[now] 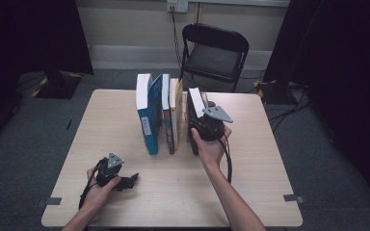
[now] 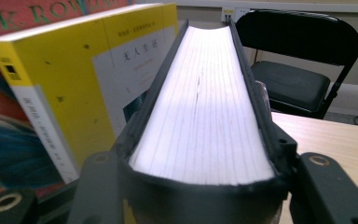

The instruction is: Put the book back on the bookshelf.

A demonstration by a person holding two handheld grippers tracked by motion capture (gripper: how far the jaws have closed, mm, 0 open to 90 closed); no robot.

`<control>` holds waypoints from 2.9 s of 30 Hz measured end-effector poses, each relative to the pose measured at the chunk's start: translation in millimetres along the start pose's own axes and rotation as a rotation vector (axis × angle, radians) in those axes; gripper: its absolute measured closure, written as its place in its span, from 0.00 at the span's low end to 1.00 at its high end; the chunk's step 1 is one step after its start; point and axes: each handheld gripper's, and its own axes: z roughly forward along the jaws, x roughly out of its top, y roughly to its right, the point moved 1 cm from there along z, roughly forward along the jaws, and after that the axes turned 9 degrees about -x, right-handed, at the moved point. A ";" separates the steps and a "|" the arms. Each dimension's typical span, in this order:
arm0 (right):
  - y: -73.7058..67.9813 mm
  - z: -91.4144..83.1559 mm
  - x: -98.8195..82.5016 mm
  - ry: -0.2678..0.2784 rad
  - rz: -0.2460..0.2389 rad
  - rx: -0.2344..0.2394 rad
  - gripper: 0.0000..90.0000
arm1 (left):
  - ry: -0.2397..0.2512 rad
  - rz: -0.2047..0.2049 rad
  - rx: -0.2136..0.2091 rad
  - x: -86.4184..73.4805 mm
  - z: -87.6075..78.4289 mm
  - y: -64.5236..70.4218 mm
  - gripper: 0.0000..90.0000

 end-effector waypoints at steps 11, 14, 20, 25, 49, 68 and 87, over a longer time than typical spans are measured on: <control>-6.2 6.5 -11.8 0.020 0.010 -0.087 0.60 | 0.000 0.000 0.000 0.0 0.0 0.0 0.09; -13.2 4.2 -15.7 0.054 0.011 -0.117 0.60 | 0.000 0.000 0.000 0.0 0.0 0.0 0.09; -16.0 6.2 -15.6 0.074 0.030 -0.134 0.61 | 0.000 0.000 -0.001 0.0 -0.1 -0.1 0.09; -13.7 12.0 -11.8 0.080 0.060 -0.137 0.61 | 0.001 0.000 -0.003 -0.2 -0.1 -0.2 0.09; -28.9 25.8 -13.5 0.123 0.038 -0.176 0.60 | -0.003 0.008 -0.011 -0.3 -0.4 -1.2 0.09; -23.7 20.8 -7.6 0.133 0.067 -0.199 0.60 | -0.004 0.012 -0.016 -0.2 -0.4 -1.7 0.09; -31.0 24.1 -12.7 0.147 0.050 -0.199 0.58 | -0.002 0.010 -0.017 -1.0 -1.2 -1.9 0.09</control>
